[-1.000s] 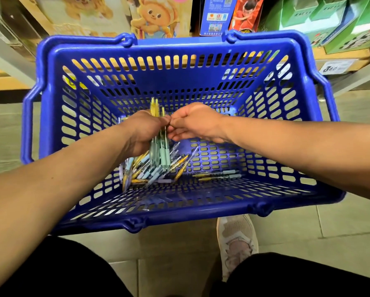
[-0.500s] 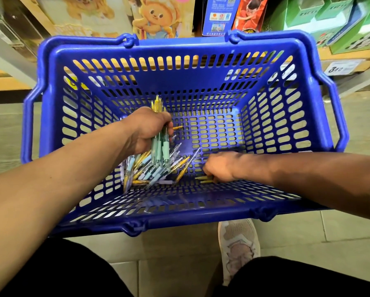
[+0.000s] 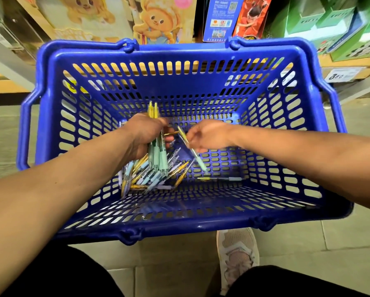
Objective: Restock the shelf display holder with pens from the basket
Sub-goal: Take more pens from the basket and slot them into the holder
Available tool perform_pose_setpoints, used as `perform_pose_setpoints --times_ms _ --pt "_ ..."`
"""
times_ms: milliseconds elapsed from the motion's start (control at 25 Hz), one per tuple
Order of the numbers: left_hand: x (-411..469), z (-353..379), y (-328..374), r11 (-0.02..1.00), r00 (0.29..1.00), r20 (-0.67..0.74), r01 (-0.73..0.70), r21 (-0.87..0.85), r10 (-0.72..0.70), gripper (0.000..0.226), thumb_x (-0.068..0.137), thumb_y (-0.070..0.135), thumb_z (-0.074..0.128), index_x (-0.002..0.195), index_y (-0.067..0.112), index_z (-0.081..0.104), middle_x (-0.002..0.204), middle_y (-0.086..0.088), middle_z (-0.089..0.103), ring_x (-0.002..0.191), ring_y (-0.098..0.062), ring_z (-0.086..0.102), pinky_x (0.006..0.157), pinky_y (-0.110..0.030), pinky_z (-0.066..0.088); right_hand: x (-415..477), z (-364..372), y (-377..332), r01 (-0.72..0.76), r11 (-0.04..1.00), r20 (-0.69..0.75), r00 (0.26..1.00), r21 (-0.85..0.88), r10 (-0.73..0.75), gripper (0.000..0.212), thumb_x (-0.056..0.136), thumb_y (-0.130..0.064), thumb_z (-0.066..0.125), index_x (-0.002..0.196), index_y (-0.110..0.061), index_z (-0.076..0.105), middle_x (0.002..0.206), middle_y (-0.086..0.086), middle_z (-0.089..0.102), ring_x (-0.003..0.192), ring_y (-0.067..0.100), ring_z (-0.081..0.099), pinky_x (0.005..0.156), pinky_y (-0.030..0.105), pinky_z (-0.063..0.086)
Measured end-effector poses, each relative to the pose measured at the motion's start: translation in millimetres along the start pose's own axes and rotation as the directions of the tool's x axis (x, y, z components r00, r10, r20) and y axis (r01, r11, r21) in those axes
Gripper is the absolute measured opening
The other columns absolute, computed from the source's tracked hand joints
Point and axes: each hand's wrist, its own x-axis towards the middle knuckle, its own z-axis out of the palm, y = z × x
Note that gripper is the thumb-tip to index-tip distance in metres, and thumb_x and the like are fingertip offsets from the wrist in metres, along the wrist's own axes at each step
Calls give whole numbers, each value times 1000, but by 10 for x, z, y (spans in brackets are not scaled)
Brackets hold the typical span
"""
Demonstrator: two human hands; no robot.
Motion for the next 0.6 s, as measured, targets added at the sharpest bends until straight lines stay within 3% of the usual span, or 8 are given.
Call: perform_pose_setpoints --times_ms 80,200,360,480,520,600 --pt "11 6 -1 1000 1000 -19 -15 3 15 12 105 17 54 97 8 58 98 -14 72 76 -25 70 64 -39 61 -4 -89 -215 41 931 -53 998 364 -23 8 94 -19 69 102 -18 71 95 0 76 90 10 74 81 26 61" --pt "-2 -3 4 998 1000 -13 -21 -59 20 16 104 20 55 103 4 59 102 -17 71 66 -24 73 54 -36 60 -28 -3 -406 92 817 -116 993 570 -32 27 88 -9 76 113 -10 65 100 8 77 93 20 76 82 31 62" --pt "-42 -11 1 997 1000 15 6 -80 -5 21 104 19 55 119 4 52 104 -20 72 63 -24 76 53 -35 60 -52 122 -478 142 780 -156 986 609 -58 21 85 -4 78 104 -3 69 99 19 75 94 30 75 85 37 62" --pt "-8 -26 1 1000 1000 14 14 -7 -14 38 103 17 56 137 1 47 102 -19 71 67 -27 74 60 -43 64 -57 116 -426 147 734 -100 989 663 -108 18 89 -5 74 108 -4 71 103 17 76 93 23 74 86 32 61" --pt "-5 -27 5 1000 1000 7 13 12 -14 37 104 17 56 136 2 47 103 -19 71 69 -26 72 64 -44 64 -55 99 -394 136 742 -88 991 656 -104 16 92 -8 71 108 -7 72 102 14 77 92 19 74 85 30 61" --pt "4 -42 9 1000 1000 -9 4 25 -4 26 104 18 54 127 5 50 103 -15 72 69 -22 71 65 -42 64 -66 72 -303 81 892 -98 994 445 -42 9 96 -20 68 103 -18 72 95 3 76 87 11 72 82 28 59"
